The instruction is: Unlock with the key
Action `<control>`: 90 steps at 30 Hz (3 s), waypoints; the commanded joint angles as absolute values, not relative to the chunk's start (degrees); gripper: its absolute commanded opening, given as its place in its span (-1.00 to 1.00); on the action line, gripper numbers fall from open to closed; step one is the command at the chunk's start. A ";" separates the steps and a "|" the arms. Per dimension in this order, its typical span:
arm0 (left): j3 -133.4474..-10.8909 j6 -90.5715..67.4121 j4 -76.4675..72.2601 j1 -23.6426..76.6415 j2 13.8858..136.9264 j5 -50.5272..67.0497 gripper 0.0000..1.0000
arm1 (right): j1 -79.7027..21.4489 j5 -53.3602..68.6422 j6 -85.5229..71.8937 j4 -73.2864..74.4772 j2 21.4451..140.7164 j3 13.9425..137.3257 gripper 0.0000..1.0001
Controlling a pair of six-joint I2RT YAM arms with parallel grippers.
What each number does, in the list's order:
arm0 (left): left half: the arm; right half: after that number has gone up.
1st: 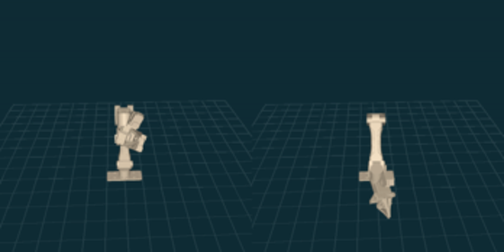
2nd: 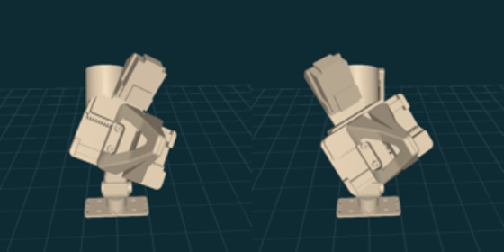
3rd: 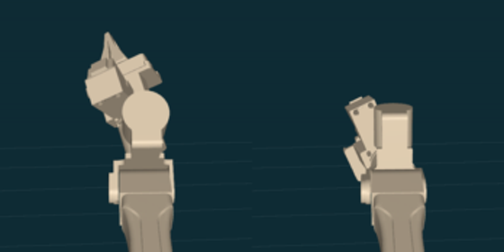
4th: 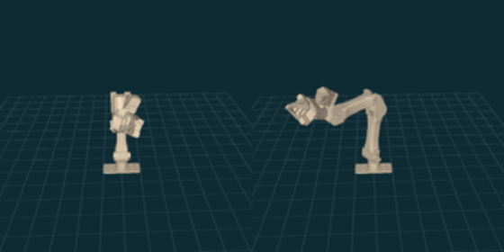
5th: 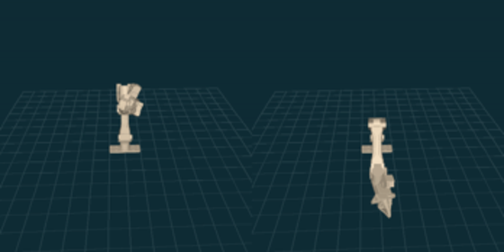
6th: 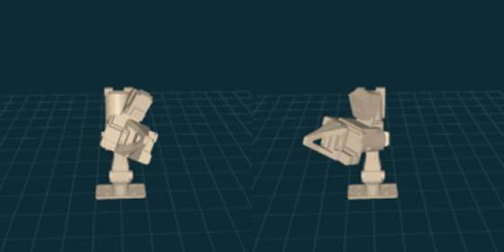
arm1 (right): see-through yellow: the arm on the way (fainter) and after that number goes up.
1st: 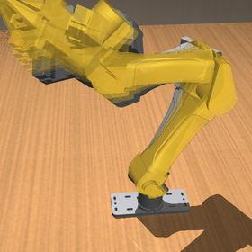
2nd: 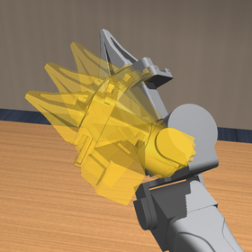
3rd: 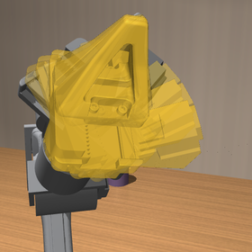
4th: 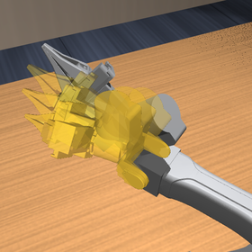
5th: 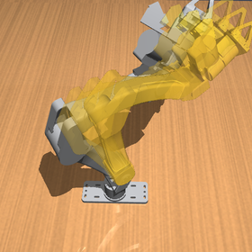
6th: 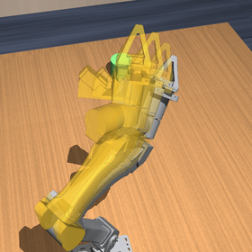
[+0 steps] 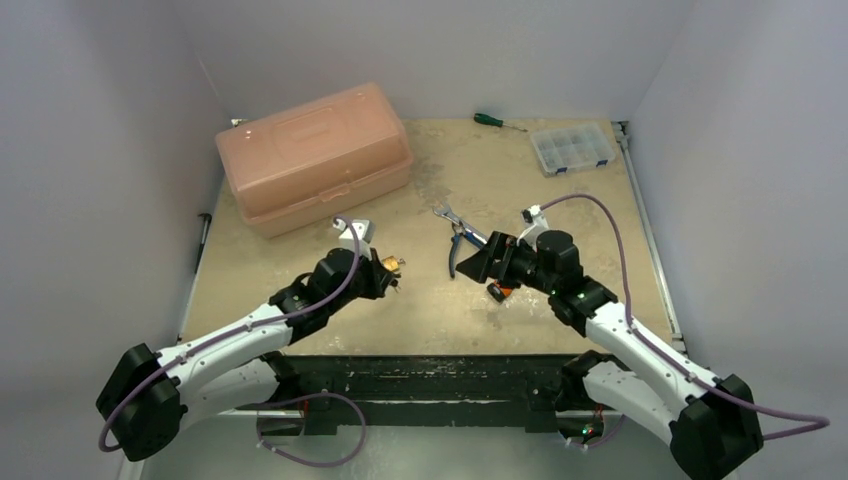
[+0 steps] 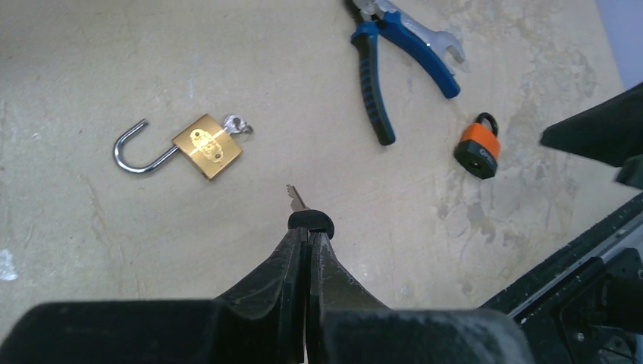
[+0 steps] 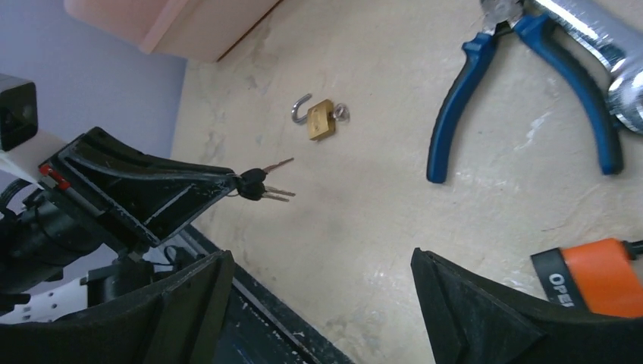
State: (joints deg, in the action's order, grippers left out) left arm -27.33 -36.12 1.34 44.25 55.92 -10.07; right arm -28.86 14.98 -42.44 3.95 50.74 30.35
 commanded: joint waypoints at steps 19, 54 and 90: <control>-26.59 -34.30 -11.99 46.11 50.31 2.34 -1.00 | -39.24 19.07 -88.96 -29.90 67.32 25.64 0.83; -24.80 -34.81 -15.92 47.37 50.66 6.45 -1.00 | -40.34 15.34 -89.43 -24.62 75.23 32.67 0.05; -30.06 -36.60 -11.33 47.38 52.51 12.18 -0.02 | -40.08 12.79 -81.59 -28.33 67.30 32.37 -1.00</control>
